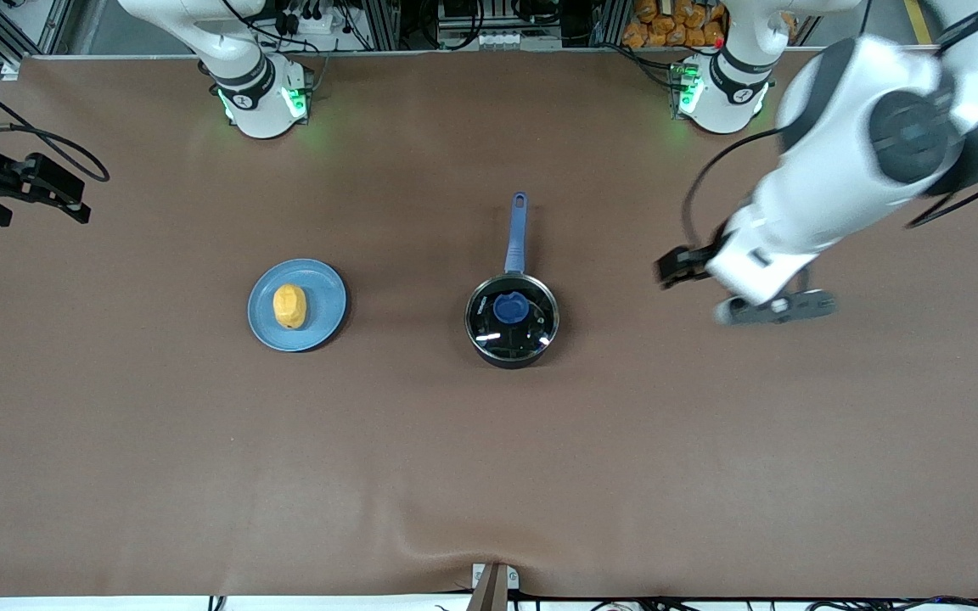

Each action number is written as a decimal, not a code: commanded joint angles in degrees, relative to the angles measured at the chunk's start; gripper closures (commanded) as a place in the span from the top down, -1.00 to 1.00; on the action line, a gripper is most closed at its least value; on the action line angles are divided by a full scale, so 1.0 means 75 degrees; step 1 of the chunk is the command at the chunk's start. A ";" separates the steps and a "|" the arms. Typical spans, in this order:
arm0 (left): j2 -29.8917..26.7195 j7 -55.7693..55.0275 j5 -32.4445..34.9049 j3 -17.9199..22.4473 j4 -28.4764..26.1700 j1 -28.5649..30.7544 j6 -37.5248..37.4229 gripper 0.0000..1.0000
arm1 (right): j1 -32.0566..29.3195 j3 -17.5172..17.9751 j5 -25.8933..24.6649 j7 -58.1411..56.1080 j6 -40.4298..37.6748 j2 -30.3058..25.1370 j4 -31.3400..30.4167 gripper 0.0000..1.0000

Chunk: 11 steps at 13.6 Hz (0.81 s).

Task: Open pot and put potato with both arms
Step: 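Reach the left gripper toward the glass lid on the black saucepan, then grasp the lid knob with the left gripper while the right gripper reaches the plate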

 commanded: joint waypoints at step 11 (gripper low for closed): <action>0.2660 -0.4690 0.1054 0.0912 0.0765 -0.3066 0.2202 1.00 | 0.0616 -0.0001 -0.0056 0.0142 0.1275 0.0197 -0.1021 1.00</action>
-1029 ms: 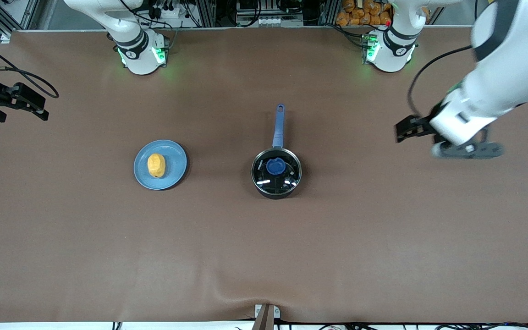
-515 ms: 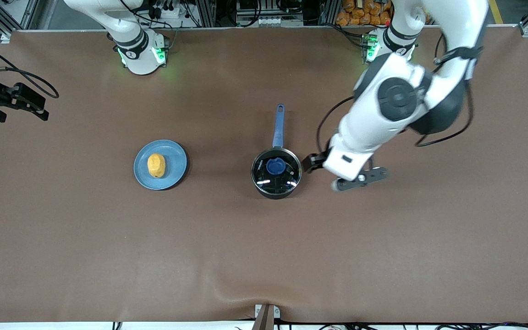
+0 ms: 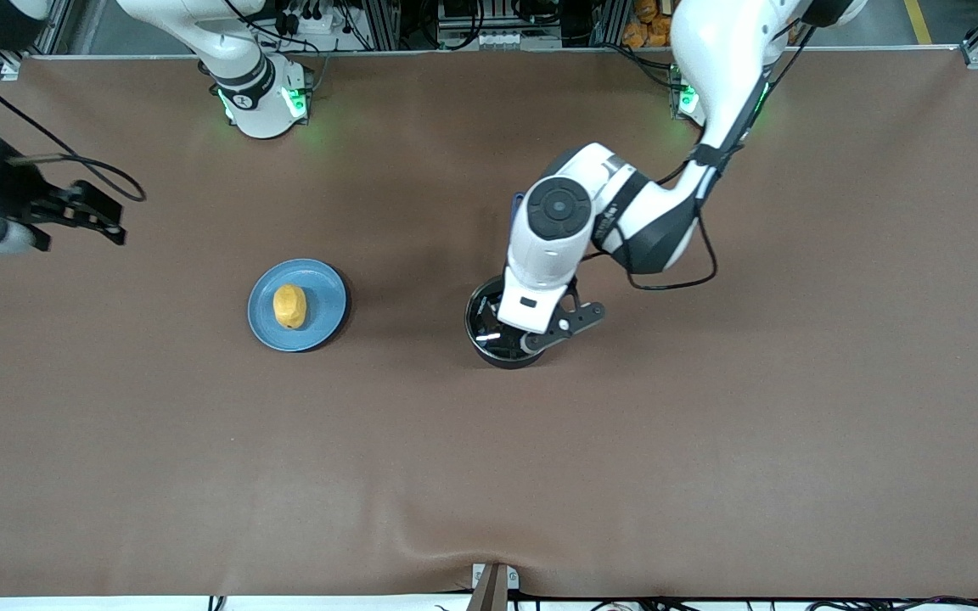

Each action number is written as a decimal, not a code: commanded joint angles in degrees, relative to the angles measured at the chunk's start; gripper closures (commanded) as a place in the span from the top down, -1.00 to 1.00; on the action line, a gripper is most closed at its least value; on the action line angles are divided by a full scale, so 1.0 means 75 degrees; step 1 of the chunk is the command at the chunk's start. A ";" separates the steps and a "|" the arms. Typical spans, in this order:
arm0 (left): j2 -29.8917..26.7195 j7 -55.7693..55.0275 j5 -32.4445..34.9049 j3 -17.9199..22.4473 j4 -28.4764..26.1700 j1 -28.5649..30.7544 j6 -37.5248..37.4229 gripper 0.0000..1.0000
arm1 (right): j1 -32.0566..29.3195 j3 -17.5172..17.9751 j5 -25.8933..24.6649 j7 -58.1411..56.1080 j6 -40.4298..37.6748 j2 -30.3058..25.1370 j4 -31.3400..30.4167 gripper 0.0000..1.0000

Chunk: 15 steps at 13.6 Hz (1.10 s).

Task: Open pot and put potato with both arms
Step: 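Grasp the lid knob with the left gripper while the right gripper reaches the plate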

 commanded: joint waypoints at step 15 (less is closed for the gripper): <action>0.0586 -0.0202 0.0589 0.0379 0.0200 -0.0670 0.0345 0.44 | 0.0313 0.0633 0.0189 0.1525 0.3154 0.0038 -0.3186 1.00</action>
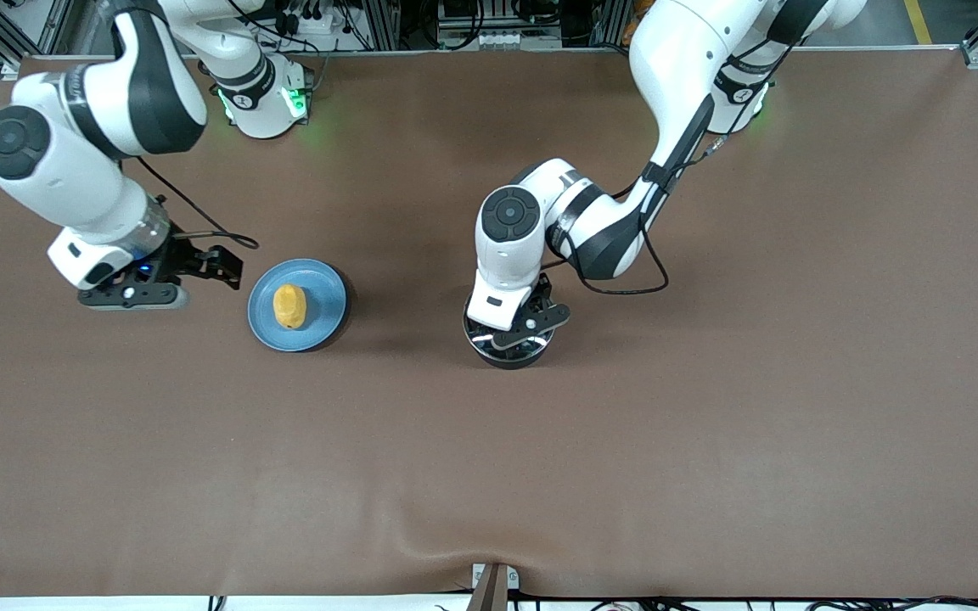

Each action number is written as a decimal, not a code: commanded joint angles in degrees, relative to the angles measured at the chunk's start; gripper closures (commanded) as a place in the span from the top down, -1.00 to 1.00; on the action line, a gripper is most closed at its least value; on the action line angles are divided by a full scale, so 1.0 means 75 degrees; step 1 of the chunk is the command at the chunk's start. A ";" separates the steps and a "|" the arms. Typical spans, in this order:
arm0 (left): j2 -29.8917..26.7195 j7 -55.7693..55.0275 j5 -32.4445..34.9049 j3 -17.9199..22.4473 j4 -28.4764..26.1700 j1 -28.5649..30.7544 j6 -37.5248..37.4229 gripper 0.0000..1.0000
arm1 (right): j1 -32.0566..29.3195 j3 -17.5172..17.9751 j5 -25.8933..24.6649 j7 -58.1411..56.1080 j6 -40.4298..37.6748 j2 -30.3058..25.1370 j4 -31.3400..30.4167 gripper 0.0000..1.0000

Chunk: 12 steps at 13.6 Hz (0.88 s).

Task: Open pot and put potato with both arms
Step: 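Lift the lid aside with the left gripper while the right gripper grasps the potato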

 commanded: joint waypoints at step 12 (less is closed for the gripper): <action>-0.0733 0.0066 0.0198 0.0012 0.0135 0.0072 -0.1261 -1.00 | -0.0011 0.0184 0.0094 0.0012 0.2235 0.0320 -0.1688 1.00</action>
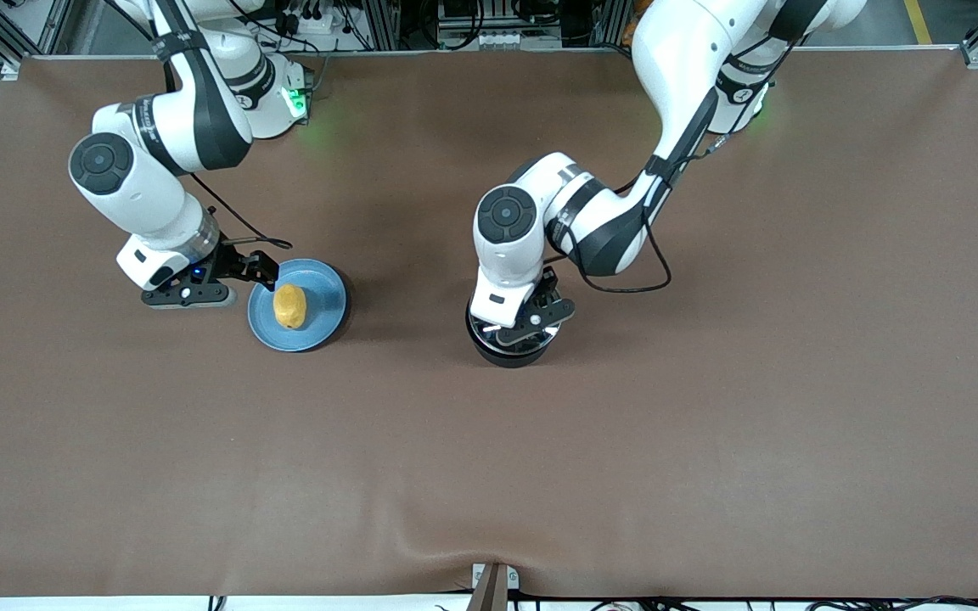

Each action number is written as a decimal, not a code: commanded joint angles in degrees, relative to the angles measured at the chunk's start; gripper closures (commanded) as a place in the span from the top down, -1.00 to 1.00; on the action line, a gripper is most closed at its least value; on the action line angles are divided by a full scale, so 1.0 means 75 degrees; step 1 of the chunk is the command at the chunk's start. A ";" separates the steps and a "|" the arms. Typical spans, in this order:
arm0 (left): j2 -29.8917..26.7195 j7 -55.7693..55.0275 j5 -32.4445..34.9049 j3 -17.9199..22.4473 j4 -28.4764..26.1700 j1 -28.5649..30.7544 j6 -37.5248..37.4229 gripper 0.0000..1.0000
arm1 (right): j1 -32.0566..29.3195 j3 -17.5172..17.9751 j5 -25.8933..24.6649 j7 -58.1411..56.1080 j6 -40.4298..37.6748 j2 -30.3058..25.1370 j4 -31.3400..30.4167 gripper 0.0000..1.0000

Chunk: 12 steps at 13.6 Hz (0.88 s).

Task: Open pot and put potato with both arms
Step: 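Lift the lid aside with the left gripper while the right gripper grasps the potato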

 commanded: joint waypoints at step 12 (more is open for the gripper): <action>-0.2990 0.4840 -0.0217 -0.0064 -0.2434 0.3457 -0.1089 -1.00 | 0.0016 0.0058 0.0010 -0.0090 0.1369 0.1614 -0.0351 1.00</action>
